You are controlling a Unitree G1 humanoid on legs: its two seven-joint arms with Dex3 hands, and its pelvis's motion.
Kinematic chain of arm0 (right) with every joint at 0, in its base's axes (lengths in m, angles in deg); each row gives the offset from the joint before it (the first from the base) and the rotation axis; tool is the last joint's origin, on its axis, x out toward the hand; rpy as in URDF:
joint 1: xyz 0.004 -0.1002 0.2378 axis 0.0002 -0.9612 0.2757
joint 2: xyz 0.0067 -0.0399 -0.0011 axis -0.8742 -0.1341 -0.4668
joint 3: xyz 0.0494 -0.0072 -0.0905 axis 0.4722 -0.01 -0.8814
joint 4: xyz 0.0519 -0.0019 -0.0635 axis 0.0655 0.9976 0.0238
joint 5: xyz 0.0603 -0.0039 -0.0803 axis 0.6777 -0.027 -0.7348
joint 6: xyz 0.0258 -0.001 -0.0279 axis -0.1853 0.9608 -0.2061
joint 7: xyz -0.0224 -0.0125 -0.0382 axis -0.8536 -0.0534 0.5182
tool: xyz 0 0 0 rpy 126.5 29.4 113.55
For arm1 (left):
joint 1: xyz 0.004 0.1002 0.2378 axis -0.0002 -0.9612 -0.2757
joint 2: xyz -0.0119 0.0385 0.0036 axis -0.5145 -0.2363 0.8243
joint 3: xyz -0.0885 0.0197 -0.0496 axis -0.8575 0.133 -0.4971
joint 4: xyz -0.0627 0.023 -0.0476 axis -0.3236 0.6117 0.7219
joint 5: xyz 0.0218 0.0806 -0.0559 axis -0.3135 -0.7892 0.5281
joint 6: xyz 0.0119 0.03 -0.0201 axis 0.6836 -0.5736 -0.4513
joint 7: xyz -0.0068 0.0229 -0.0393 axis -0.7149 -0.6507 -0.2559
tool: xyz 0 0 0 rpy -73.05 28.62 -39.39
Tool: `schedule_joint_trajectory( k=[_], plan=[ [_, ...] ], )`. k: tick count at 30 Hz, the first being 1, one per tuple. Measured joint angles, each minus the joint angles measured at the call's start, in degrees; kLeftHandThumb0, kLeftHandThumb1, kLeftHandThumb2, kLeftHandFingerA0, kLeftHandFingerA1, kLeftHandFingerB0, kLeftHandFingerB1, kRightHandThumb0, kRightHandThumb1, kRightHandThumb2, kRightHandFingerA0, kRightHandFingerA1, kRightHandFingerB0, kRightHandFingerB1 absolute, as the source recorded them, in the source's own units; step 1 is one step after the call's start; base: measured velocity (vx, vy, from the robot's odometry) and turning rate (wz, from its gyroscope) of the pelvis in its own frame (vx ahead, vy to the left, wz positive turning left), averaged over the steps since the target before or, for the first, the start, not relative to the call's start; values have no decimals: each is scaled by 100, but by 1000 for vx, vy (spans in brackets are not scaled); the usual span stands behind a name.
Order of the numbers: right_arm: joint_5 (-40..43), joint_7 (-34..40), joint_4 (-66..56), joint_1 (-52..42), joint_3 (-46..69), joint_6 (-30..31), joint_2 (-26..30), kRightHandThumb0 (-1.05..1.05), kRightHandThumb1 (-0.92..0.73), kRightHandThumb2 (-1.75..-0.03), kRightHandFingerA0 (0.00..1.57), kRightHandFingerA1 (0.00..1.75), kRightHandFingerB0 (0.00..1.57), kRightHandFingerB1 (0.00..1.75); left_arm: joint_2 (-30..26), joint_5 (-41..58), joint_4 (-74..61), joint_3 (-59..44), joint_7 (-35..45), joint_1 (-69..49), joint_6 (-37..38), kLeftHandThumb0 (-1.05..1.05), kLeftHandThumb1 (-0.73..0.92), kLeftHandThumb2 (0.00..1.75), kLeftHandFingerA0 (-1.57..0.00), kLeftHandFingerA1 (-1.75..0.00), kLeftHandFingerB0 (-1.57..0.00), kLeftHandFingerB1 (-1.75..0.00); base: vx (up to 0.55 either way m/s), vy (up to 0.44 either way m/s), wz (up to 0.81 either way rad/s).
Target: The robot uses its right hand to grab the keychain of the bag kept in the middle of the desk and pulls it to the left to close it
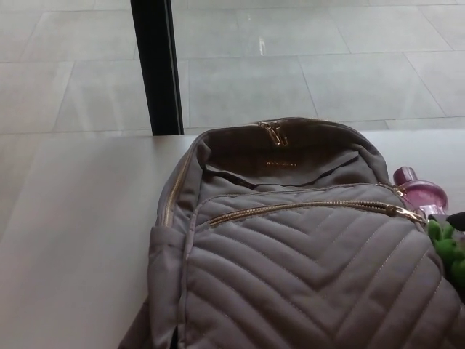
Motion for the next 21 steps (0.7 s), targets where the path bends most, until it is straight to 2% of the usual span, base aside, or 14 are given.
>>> schedule_joint_trajectory(
  k=[3, 4, 5, 6, 13, 15, 16, 21],
  plan=[
    [-81, 28, 84, 27, -69, -87, 53, -16, -73, -62, 76, 112, 36, 41, -2, 0, 81, 4, -9, 50, -1, -65, 71, 62, -56, -49, -53, -38, 0, 0, 0],
    [-100, 30, 109, 39, -85, -110, 71, -18, -73, -62, 78, 107, 35, 40, -2, 1, 101, 4, -12, 60, -1, -65, 71, 62, -55, -50, -52, -39, 0, 0, 0],
    [-138, 33, 132, 54, -125, -124, 116, -17, -72, -61, 78, 110, 35, 40, -4, 1, 133, 5, -12, 77, 0, -67, 71, 62, -54, -51, -52, -39, 0, 0, 0],
    [-177, 33, 151, 69, -173, -127, 173, -18, -71, -61, 78, 123, 37, 40, -4, 0, 152, 6, -11, 87, 0, -65, 73, 62, -52, -52, -51, -39, 0, 0, 0],
    [-438, 39, 439, 100, -457, -134, 424, -19, -71, -61, 71, 127, 38, 40, -5, 4, 86, 11, -10, 52, -1, -64, 73, 62, -54, -51, -53, -39, 0, 0, 0],
    [-473, 44, 455, 108, -489, -139, 433, -19, -71, -61, 70, 141, 40, 40, -5, 8, 94, 9, -11, 65, -5, -64, 75, 63, -54, -51, -51, -39, 0, 0, 0],
    [-514, 48, 456, 123, -535, -146, 445, -19, -71, -59, 69, 155, 43, 40, -5, 9, 97, 10, -17, 79, -17, -65, 76, 63, -56, -52, -54, -40, 0, 0, 0],
    [-694, 83, 403, 190, -715, -210, 494, -18, -74, -60, 73, 158, 48, 43, -4, 4, -29, 68, -62, 63, -27, -68, 78, 64, -56, -50, -55, -39, 0, 0, 0]
  ],
)
